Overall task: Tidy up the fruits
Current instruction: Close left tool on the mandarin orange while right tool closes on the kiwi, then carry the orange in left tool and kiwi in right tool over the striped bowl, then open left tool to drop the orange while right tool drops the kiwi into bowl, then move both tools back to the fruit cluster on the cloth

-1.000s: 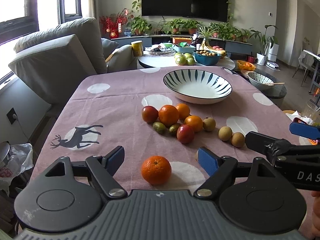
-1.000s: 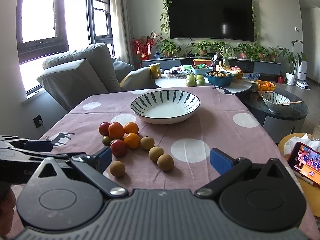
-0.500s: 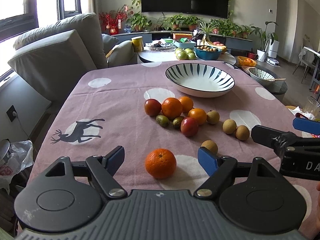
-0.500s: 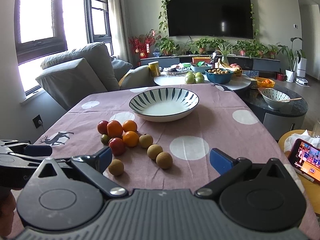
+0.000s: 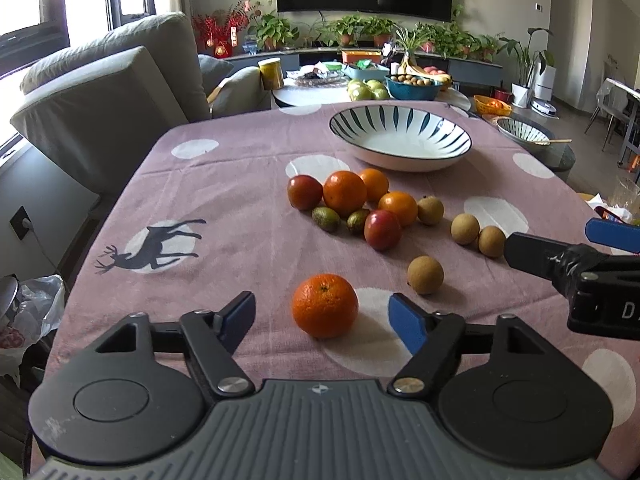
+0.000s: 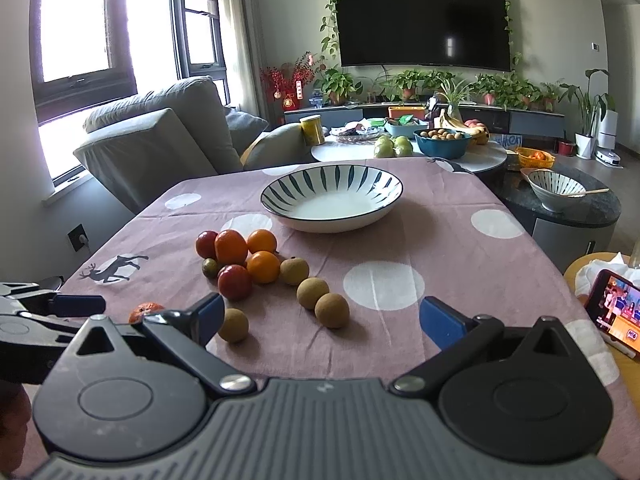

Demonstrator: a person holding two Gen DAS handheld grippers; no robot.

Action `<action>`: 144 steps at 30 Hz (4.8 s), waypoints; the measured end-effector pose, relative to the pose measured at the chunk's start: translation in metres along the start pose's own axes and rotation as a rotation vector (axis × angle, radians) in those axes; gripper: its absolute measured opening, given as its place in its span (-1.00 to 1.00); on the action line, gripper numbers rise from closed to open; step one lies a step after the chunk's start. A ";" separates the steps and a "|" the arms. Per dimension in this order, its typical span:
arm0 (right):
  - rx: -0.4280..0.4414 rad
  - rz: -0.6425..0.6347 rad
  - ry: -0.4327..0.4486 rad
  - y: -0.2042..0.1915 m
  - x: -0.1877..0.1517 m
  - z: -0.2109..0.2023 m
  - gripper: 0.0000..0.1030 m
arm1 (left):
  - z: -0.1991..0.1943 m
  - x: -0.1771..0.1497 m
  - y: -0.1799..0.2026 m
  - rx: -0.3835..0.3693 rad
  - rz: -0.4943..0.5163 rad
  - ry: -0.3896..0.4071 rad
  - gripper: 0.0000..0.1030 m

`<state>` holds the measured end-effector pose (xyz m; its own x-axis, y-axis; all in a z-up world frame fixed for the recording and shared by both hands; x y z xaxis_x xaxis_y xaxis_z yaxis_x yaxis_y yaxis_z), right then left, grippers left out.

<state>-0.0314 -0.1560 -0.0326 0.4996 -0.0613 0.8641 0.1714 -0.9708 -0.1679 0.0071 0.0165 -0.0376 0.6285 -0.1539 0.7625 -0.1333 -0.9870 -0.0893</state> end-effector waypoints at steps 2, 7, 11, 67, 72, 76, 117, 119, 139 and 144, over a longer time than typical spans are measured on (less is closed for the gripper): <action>0.004 -0.001 -0.001 0.000 0.000 0.000 0.49 | 0.003 0.000 0.001 -0.002 0.000 -0.009 0.23; 0.009 -0.010 -0.007 -0.002 -0.001 0.002 0.49 | 0.010 0.002 0.004 -0.004 0.011 -0.015 -0.07; 0.018 -0.017 -0.013 -0.003 -0.002 0.003 0.49 | 0.014 0.002 0.006 0.007 0.024 -0.009 -0.29; 0.109 -0.006 -0.002 0.041 0.062 0.078 -1.00 | 0.074 0.111 0.043 -0.087 0.065 0.110 -0.29; 0.094 0.022 0.006 0.055 0.069 0.095 -1.00 | 0.099 0.121 0.051 -0.090 0.072 0.086 -0.29; 0.094 0.030 -0.005 0.060 0.069 0.107 -1.00 | 0.109 0.125 0.052 -0.092 0.071 0.083 -0.29; 0.135 0.069 0.046 0.059 0.059 0.054 -0.84 | 0.039 0.087 0.009 -0.009 0.050 0.142 0.06; 0.139 0.066 0.044 0.057 0.055 0.049 -0.75 | 0.036 0.080 0.009 -0.009 0.058 0.130 0.06; 0.151 0.042 0.001 0.044 0.017 0.021 -0.18 | 0.054 0.036 0.035 -0.056 0.077 -0.006 -0.06; 0.152 0.057 -0.001 0.048 0.013 0.022 -0.13 | 0.060 0.038 0.038 -0.064 0.066 -0.024 -0.21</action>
<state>0.0023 -0.1987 -0.0397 0.5130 -0.1149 0.8507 0.2690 -0.9195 -0.2864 0.0719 -0.0293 -0.0501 0.6347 -0.2207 0.7405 -0.2236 -0.9698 -0.0974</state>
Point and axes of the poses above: each gripper's, at about its wrist camera, not at the fingertips, and z roughly the way its jaws point, y to its right, x to its top, the point moved 1 cm from there along z, roughly the way its jaws point, and after that the axes turned 6 degrees about x, right-handed, at the moved point
